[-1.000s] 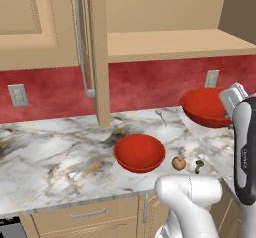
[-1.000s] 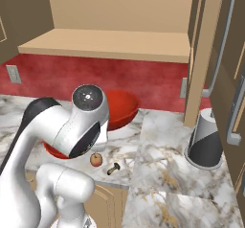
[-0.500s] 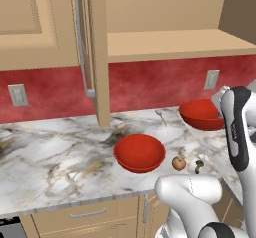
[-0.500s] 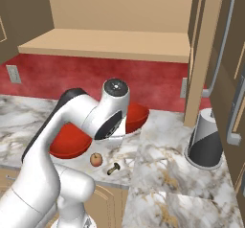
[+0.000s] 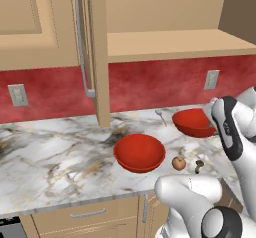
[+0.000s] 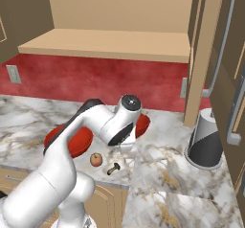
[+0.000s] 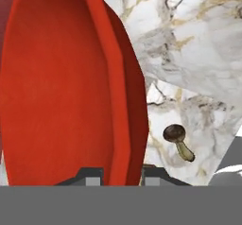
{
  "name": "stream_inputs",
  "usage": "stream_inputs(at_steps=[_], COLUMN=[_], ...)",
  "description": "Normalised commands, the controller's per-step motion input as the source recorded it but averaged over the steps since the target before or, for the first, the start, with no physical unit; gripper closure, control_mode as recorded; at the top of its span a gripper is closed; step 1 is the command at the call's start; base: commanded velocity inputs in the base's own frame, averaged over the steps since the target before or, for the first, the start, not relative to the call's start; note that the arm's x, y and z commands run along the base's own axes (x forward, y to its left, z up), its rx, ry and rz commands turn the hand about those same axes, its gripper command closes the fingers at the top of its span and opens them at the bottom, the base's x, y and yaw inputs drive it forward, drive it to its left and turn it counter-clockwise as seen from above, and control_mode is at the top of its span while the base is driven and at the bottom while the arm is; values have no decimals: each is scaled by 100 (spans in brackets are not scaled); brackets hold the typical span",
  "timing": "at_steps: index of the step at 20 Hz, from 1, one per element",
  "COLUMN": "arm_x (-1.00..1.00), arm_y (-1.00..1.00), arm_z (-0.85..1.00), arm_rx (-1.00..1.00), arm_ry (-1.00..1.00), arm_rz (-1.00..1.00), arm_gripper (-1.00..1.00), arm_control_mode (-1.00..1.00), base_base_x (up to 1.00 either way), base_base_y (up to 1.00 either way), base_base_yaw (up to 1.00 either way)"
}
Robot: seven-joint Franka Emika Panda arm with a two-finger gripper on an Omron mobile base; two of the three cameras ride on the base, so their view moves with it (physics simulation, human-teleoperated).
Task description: Pick both bowls and place them on the counter. Then place the mushroom in one bowl and place the peach in the other bowl.
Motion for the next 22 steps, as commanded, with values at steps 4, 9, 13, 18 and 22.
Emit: stream_inputs(at_steps=[4,9,13,18,22], arm_x=[52,52,47,38,17], arm_y=[-1,-2,-7,-9,-19], arm_z=[-60,-62,-58,-59,-28], arm_rx=[0,0,0,0,0], arm_ry=[0,0,0,0,3], arm_rz=[5,5,4,4,4], arm_gripper=[100,100,100,100,100], arm_control_mode=[-100,-100,-100,-100,-100], base_base_x=[0,0,0,0,0], base_base_y=[0,0,0,0,0], base_base_yaw=[0,0,0,0,0])
